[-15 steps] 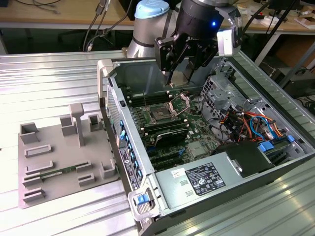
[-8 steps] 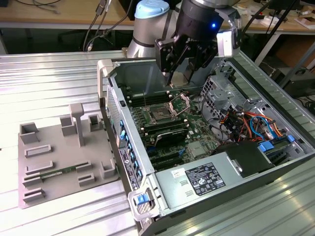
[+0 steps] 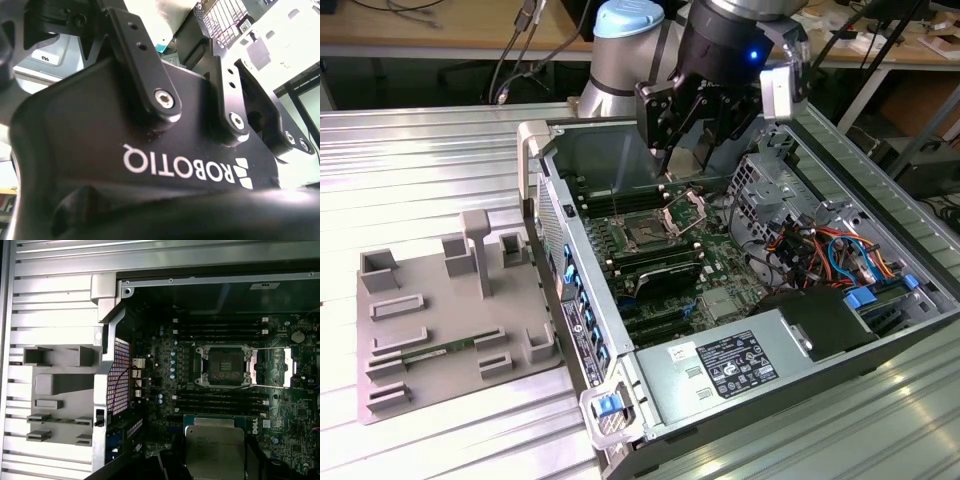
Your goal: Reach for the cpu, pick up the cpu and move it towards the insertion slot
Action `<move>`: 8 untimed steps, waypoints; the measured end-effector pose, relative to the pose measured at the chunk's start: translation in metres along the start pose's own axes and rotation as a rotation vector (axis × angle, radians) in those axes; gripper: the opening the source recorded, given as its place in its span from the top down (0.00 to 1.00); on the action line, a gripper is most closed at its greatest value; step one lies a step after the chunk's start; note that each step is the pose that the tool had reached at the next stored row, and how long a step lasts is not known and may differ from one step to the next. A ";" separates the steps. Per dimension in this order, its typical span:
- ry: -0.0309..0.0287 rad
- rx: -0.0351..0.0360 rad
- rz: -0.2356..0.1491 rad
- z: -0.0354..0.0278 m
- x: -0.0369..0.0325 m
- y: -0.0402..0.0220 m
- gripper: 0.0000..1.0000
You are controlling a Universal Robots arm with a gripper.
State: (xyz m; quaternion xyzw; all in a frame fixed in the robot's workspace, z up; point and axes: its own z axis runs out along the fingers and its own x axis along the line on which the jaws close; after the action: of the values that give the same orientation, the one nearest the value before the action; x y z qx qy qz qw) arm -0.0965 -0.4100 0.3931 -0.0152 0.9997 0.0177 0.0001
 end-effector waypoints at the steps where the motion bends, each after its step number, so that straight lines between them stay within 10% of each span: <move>1: 0.0000 -0.0001 0.000 0.0008 -0.0002 0.0000 0.45; 8: 0.0000 0.0000 0.000 0.0037 -0.0010 -0.0002 0.45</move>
State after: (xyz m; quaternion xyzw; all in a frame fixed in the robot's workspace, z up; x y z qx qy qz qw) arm -0.0955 -0.4100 0.3894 -0.0152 0.9997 0.0177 0.0001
